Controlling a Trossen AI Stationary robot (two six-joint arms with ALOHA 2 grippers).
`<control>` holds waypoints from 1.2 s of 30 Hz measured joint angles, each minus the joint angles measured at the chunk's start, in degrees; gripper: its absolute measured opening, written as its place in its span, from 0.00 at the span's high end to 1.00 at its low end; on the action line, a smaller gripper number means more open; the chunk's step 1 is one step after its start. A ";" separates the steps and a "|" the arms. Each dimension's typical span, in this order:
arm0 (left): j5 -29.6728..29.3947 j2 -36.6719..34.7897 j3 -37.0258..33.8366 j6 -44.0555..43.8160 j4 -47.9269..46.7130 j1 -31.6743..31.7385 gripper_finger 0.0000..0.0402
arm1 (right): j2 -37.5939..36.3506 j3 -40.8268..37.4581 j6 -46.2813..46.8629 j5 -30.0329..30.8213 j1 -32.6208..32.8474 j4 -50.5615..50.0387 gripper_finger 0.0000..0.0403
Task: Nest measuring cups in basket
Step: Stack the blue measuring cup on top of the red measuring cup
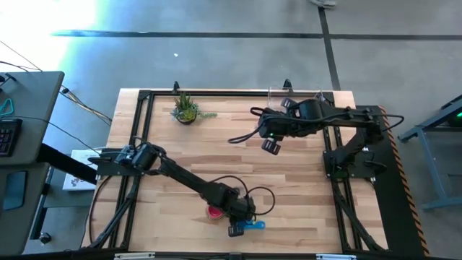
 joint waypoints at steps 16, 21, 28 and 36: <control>-6.14 -7.80 0.26 -20.04 -1.61 -1.31 0.98 | -6.87 0.00 -0.39 0.41 -1.98 -0.91 0.82; -11.39 -11.61 0.26 -32.65 -8.96 -2.95 0.98 | -9.02 0.00 -0.39 0.38 -2.67 -1.46 0.82; -18.92 -15.82 0.24 -48.49 -17.81 -6.33 0.98 | -9.79 0.00 -0.41 0.36 -2.67 -1.53 0.82; -23.97 -16.17 0.24 -63.96 -24.42 -10.24 0.98 | -9.82 0.00 -0.87 0.18 -2.67 -1.53 0.82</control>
